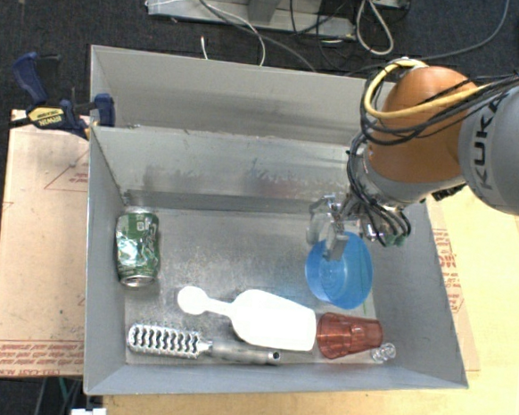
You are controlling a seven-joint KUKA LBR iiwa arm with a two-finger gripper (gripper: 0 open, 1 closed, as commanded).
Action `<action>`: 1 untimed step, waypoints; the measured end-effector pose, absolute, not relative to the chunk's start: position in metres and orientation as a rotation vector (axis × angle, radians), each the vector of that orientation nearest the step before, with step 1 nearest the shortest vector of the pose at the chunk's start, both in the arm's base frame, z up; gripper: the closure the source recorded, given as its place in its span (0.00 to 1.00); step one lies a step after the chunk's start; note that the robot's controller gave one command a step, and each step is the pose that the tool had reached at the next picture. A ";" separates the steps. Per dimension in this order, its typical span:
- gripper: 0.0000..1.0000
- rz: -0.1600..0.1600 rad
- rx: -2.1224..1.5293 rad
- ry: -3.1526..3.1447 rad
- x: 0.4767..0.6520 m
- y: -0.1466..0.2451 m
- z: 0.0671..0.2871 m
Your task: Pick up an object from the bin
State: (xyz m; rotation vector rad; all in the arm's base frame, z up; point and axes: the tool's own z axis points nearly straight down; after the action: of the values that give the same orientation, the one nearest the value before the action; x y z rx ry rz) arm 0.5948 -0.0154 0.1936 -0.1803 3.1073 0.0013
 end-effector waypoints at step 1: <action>1.00 0.000 -0.249 3.100 0.599 -0.011 0.190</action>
Offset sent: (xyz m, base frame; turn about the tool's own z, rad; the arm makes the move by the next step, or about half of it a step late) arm -0.0192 -0.0739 -0.0849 -0.1494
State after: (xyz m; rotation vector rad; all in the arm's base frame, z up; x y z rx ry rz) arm 0.5987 -0.0108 0.1901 -0.2485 3.1002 0.0004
